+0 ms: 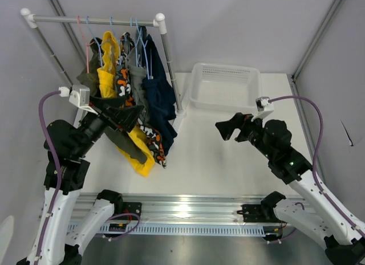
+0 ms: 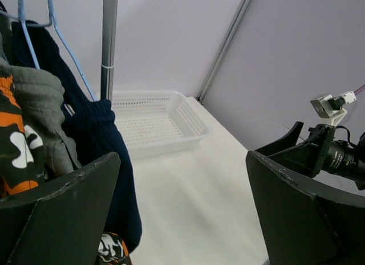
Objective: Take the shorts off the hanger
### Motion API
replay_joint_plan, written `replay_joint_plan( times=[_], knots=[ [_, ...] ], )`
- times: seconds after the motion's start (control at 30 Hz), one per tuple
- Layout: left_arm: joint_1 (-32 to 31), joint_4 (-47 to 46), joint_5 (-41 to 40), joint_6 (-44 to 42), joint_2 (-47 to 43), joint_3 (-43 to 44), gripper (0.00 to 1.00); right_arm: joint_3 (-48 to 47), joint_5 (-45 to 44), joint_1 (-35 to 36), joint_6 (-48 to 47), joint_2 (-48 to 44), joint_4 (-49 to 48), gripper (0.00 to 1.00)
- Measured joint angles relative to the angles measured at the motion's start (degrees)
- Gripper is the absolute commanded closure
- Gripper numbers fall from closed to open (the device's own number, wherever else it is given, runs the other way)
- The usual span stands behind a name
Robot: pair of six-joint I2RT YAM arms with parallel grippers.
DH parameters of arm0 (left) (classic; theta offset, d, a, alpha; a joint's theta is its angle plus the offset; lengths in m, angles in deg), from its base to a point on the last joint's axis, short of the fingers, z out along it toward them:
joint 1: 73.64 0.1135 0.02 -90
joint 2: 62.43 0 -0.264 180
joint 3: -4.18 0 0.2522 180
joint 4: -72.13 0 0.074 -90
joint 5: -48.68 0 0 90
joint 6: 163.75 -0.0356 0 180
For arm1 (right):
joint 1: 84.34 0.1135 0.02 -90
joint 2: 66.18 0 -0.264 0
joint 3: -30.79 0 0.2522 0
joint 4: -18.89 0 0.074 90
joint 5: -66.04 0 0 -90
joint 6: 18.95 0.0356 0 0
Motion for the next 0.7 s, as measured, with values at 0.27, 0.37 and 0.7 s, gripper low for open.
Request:
replay_joint_plan(
  times=[0.27,0.37,0.7],
  knots=[
    [-0.59,-7.82,2.1,-2.51,1.64,-1.79,0.01,3.58,-3.61,-0.02,-1.25,1.03,0.37,0.01],
    [-0.74,-8.2,1.05,-2.47,5.88,1.07,0.4,6.19,-5.03,-0.2,-0.94,-1.14,0.5,0.01],
    [-6.05,2.95,-11.65,-5.79,35.39,30.6,0.73,9.68,-4.74,-0.57,2.51,-3.98,1.57,0.01]
  ],
)
